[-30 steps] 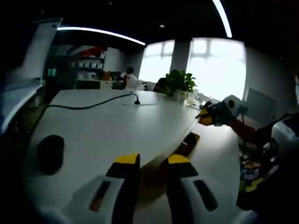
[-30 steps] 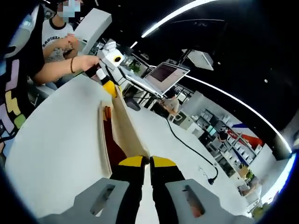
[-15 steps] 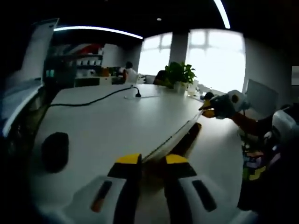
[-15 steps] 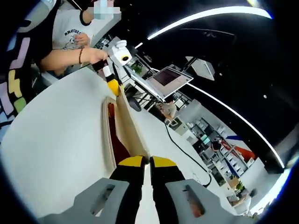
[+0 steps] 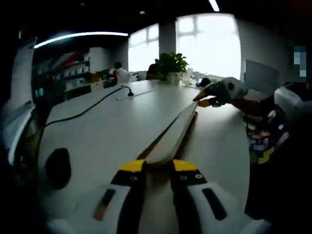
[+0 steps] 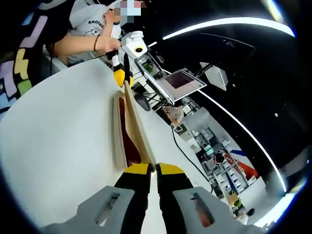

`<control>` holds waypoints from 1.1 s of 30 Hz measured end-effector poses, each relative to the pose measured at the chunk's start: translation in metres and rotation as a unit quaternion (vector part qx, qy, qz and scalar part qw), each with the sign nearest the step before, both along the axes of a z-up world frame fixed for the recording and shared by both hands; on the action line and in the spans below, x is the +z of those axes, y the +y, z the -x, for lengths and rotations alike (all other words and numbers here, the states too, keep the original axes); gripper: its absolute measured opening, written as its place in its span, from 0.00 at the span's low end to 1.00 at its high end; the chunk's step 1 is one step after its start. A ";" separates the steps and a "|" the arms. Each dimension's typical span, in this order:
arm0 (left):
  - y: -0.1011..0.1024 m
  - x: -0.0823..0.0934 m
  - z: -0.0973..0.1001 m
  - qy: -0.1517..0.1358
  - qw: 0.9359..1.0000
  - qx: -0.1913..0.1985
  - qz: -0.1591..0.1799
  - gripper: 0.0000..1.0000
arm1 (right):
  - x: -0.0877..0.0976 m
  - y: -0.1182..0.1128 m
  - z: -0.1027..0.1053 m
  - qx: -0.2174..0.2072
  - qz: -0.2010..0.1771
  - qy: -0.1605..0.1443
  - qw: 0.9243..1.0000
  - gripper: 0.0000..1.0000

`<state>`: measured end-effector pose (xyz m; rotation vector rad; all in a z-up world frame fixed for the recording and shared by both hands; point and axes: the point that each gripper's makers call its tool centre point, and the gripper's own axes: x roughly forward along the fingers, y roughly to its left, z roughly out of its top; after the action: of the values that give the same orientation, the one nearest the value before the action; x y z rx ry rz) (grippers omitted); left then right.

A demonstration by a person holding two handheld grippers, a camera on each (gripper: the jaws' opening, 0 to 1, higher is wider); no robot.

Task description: Arrange the utensils inside the cutlery case until each visible utensil rests in its matching compartment.

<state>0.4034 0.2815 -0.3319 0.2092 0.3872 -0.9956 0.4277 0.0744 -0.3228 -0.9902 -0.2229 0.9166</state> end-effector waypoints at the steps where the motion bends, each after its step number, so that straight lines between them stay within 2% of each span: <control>1: 0.000 0.002 0.001 0.000 1.000 -0.004 0.004 0.25 | -0.001 0.000 0.001 0.000 0.004 -0.005 1.000 0.04; 4: 0.002 0.005 0.002 -0.004 1.000 -0.001 0.002 0.32 | -0.002 0.001 0.004 0.000 0.008 -0.016 1.000 0.04; 8: 0.003 -0.002 0.003 -0.031 0.999 -0.022 -0.036 0.34 | -0.007 0.000 0.005 0.010 0.046 -0.044 0.998 0.04; 12: -0.004 -0.001 -0.001 -0.026 0.999 -0.021 -0.023 0.36 | -0.006 -0.001 0.005 0.008 0.052 -0.045 0.998 0.04; 14: -0.007 0.000 -0.004 -0.020 1.000 -0.018 -0.016 0.45 | -0.006 -0.002 0.004 0.008 0.059 -0.050 0.997 0.04; 17: -0.010 -0.007 -0.010 -0.010 1.000 -0.007 -0.025 0.55 | -0.006 -0.003 0.004 0.009 0.071 -0.062 0.995 0.04; 26: -0.010 -0.018 -0.020 0.012 1.000 0.007 -0.006 0.52 | -0.010 -0.012 0.009 0.005 0.092 -0.083 0.992 0.05; 29: -0.010 -0.019 -0.021 0.010 1.000 0.009 -0.006 0.44 | -0.014 -0.012 0.007 0.008 0.102 -0.088 0.991 0.07; 33: -0.011 -0.020 -0.020 0.015 1.000 0.006 -0.001 0.43 | -0.011 -0.017 0.005 0.001 0.096 -0.077 0.992 0.10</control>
<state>0.4238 0.2709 -0.3524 0.1936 0.4167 -0.9867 0.4230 0.0575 -0.3343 -1.2414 -0.2690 0.8750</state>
